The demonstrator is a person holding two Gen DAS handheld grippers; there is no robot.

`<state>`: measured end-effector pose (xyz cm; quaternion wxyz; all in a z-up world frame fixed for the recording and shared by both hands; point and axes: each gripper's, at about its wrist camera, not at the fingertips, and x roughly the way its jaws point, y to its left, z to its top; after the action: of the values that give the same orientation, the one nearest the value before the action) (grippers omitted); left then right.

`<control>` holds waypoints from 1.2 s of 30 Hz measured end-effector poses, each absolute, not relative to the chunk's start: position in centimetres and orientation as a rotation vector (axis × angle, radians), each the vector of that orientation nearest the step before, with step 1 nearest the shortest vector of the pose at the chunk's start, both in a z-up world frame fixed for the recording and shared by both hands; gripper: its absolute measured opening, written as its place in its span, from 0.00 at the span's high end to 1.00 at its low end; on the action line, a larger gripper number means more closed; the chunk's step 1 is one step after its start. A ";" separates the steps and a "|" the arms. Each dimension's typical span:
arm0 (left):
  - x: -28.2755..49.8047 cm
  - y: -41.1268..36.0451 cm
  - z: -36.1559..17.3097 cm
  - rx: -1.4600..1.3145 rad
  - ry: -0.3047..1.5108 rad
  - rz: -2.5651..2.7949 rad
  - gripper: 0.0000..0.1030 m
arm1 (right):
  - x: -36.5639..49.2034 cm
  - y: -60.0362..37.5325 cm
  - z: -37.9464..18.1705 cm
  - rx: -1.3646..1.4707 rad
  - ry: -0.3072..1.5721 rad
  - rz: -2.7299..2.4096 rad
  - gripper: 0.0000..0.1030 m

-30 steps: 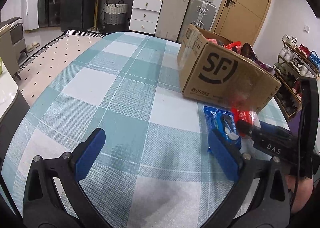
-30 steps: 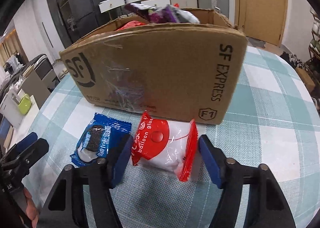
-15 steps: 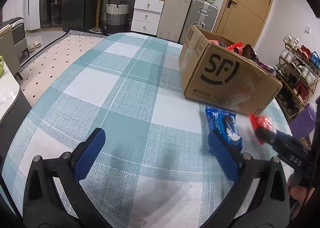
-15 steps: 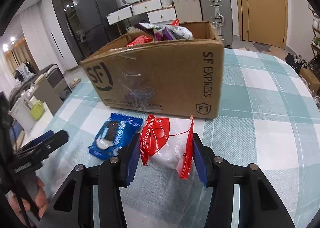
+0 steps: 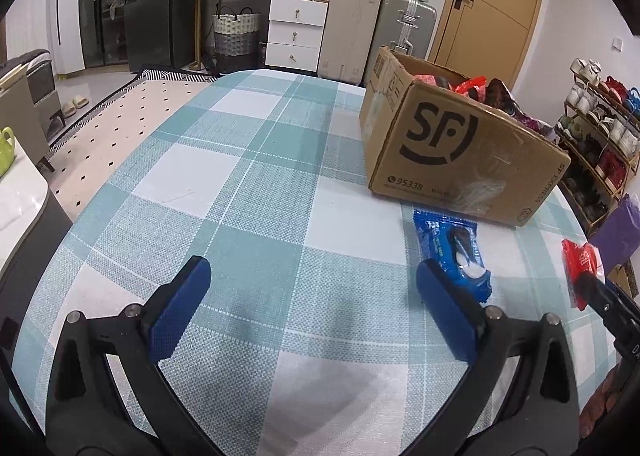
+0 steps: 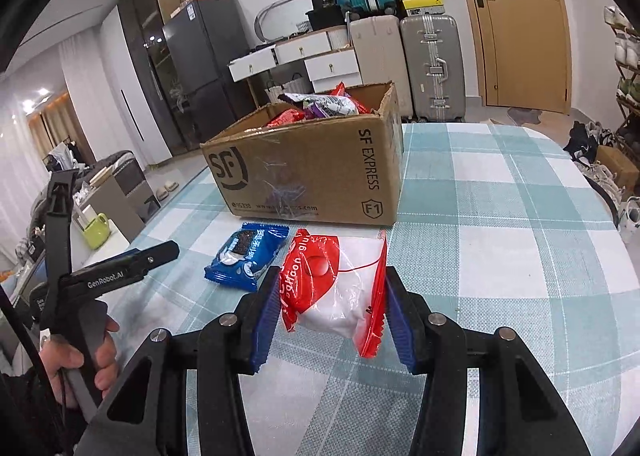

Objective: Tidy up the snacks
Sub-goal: 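Grasp the blue Oreo pack with the left gripper while the right holds the white-red bag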

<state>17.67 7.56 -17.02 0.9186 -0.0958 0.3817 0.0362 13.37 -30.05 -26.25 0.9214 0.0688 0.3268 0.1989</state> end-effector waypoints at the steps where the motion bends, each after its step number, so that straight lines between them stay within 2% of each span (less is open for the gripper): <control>1: 17.7 7.5 -17.0 -0.193 0.788 0.073 0.00 | 13.3 -30.1 -26.2 0.137 0.660 0.410 0.52; 15: 18.1 5.0 -16.1 -0.203 0.814 -0.114 0.00 | 12.3 -30.8 -25.7 0.191 0.614 0.451 0.52; 24: 21.6 -1.2 -16.7 -0.016 0.936 -0.117 0.00 | 12.1 -31.6 -25.6 0.223 0.586 0.451 0.52; 32: 24.2 -3.7 -17.5 0.064 0.972 -0.090 0.01 | 12.1 -31.8 -25.7 0.245 0.589 0.448 0.52; 34: 24.8 -4.1 -17.6 0.075 0.983 -0.095 0.11 | 12.3 -32.0 -25.8 0.255 0.595 0.447 0.52; 36: 25.2 -4.2 -17.7 0.062 0.992 -0.109 0.26 | 12.4 -32.2 -25.9 0.266 0.597 0.444 0.52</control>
<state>25.25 -4.23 -17.66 0.8777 0.0299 0.4754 -0.0522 12.44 -32.24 -25.90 0.9229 0.1296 0.2910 0.2162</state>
